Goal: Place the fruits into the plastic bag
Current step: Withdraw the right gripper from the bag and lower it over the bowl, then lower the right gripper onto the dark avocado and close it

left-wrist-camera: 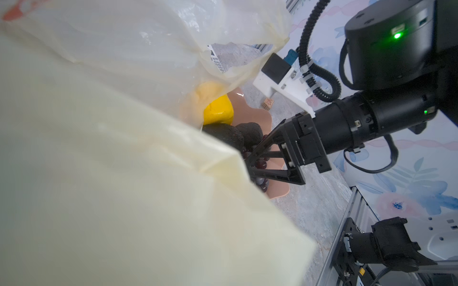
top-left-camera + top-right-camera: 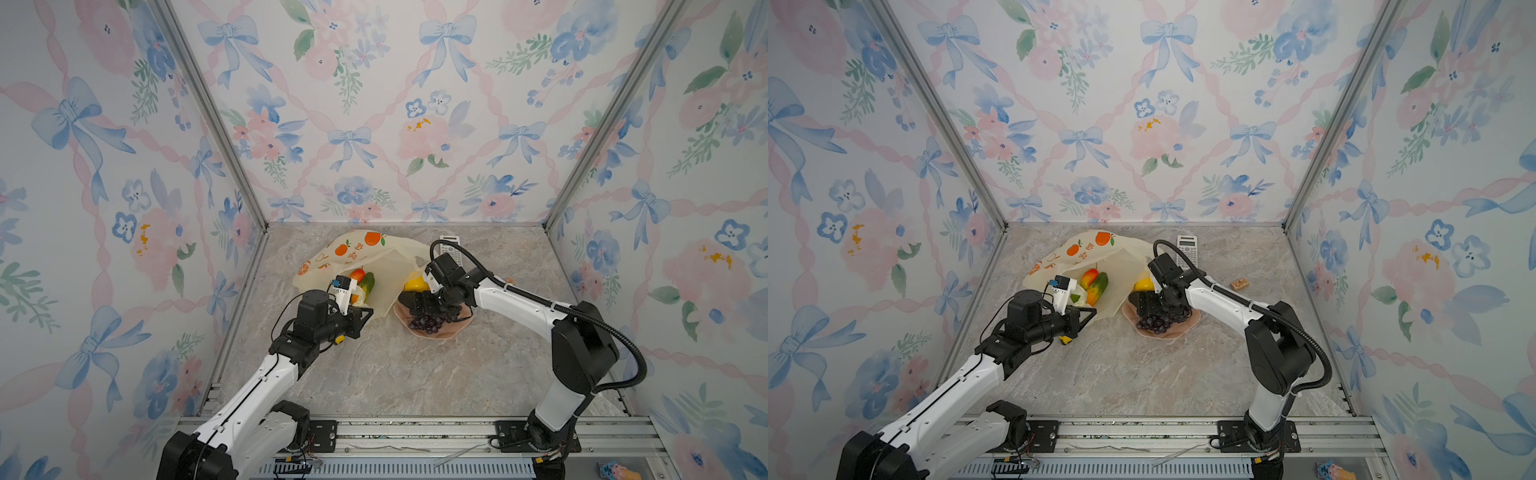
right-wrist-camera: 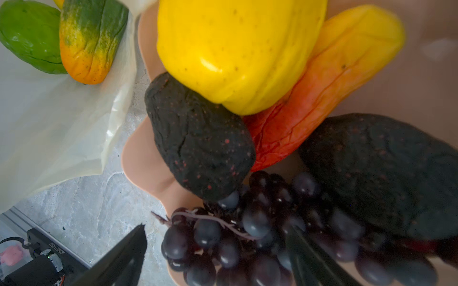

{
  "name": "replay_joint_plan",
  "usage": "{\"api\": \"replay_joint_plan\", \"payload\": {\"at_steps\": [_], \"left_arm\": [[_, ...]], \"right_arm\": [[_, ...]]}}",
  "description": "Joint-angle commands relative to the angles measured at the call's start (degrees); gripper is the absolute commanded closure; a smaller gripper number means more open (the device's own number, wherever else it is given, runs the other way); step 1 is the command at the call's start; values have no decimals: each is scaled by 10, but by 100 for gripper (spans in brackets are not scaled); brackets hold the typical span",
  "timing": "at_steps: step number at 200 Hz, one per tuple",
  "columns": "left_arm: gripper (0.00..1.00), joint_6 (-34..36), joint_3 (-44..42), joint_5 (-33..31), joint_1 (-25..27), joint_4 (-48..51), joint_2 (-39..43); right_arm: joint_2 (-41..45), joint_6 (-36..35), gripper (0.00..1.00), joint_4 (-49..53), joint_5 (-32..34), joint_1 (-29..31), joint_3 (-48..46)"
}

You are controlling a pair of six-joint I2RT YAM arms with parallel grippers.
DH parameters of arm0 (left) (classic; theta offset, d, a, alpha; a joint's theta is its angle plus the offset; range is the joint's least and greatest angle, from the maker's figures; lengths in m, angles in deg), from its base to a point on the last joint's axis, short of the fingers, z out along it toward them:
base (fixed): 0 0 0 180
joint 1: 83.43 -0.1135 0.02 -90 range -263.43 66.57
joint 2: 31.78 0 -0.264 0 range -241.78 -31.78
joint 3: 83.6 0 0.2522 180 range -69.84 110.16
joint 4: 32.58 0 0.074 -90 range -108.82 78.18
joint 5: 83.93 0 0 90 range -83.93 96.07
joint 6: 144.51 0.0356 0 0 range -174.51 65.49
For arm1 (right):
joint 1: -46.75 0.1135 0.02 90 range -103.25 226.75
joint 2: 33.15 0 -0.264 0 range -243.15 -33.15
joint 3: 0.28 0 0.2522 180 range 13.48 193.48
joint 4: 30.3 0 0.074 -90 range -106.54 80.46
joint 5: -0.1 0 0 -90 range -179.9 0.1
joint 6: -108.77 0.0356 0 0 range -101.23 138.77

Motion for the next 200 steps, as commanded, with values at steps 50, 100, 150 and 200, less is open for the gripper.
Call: {"api": "replay_joint_plan", "payload": {"at_steps": [50,100,150,200], "left_arm": [[100,12,11,-4,2,2,8],[100,12,11,-5,2,3,7],[100,12,11,-5,2,2,5],[100,12,10,-4,1,3,4]], "right_arm": [[-40,13,13,-47,-18,-13,34],[-59,31,17,-80,-22,-19,38],[-70,50,20,-106,-29,-24,32],[-79,65,24,-133,-38,-27,21]]}}
